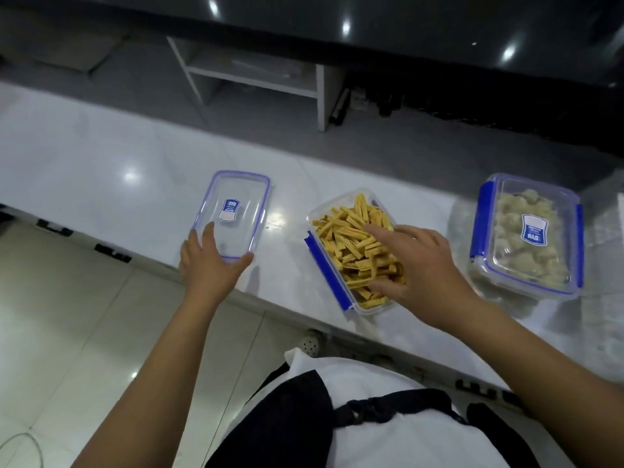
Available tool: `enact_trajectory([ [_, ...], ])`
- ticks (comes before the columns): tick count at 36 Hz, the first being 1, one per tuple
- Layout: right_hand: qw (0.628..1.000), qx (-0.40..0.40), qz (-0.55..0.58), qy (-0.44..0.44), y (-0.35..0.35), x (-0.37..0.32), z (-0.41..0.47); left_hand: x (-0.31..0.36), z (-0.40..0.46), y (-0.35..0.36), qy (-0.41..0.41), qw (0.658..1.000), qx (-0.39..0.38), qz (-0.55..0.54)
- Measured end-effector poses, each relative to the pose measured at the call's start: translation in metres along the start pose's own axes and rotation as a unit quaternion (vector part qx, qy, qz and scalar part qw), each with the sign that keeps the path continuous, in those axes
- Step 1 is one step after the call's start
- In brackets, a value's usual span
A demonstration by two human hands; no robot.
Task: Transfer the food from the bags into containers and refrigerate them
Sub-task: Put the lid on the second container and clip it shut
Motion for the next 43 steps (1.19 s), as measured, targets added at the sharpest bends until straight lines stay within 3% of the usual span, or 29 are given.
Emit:
enact_trajectory([
  [6, 0.999, -0.006, -0.032, 0.013, 0.002, -0.004, 0.013, 0.003, 0.03, -0.004, -0.027, 0.998, -0.045, 0.032],
  [15, 1.0, -0.015, 0.013, 0.007, -0.01, -0.058, 0.063, -0.002, 0.044, -0.001, -0.037, 0.99, -0.091, 0.102],
  [19, 0.984, -0.056, 0.169, 0.017, 0.009, -0.084, 0.094, -0.013, 0.034, -0.007, -0.023, 0.988, -0.102, 0.113],
  [22, 0.936, -0.116, 0.329, 0.056, 0.047, -0.096, 0.119, -0.027, 0.017, -0.007, -0.006, 0.988, -0.104, 0.114],
  [27, 0.92, -0.144, 0.34, 0.132, 0.092, -0.098, 0.163, -0.052, -0.01, 0.0, 0.025, 0.987, -0.113, 0.108],
  [30, 0.868, -0.158, 0.426, 0.199, 0.117, -0.099, 0.176, -0.065, -0.02, -0.002, 0.037, 0.993, -0.105, 0.027],
  [33, 0.825, -0.12, 0.503, 0.228, 0.131, -0.098, 0.179, -0.082, -0.019, -0.016, 0.037, 0.983, -0.076, -0.162],
  [36, 0.804, -0.088, 0.536, 0.241, 0.14, -0.095, 0.176, -0.1, -0.014, -0.028, -0.004, 0.937, -0.076, -0.34],
  [39, 0.793, -0.087, 0.549, 0.248, 0.149, -0.098, 0.172, -0.108, -0.007, -0.035, -0.034, 0.902, -0.109, -0.416],
  [43, 0.77, -0.084, 0.583, 0.246, 0.147, -0.109, 0.172, -0.096, -0.006, -0.039, -0.016, 0.851, -0.201, -0.485],
])
Point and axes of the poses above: each hand's wrist, its own z-axis towards the middle knuckle, its own y-axis out of the palm, x = y × z, the point moved 7 cm from there along z, towards the middle knuckle, and after that the axes turned 15 degrees about -x, right-handed, at the moved point
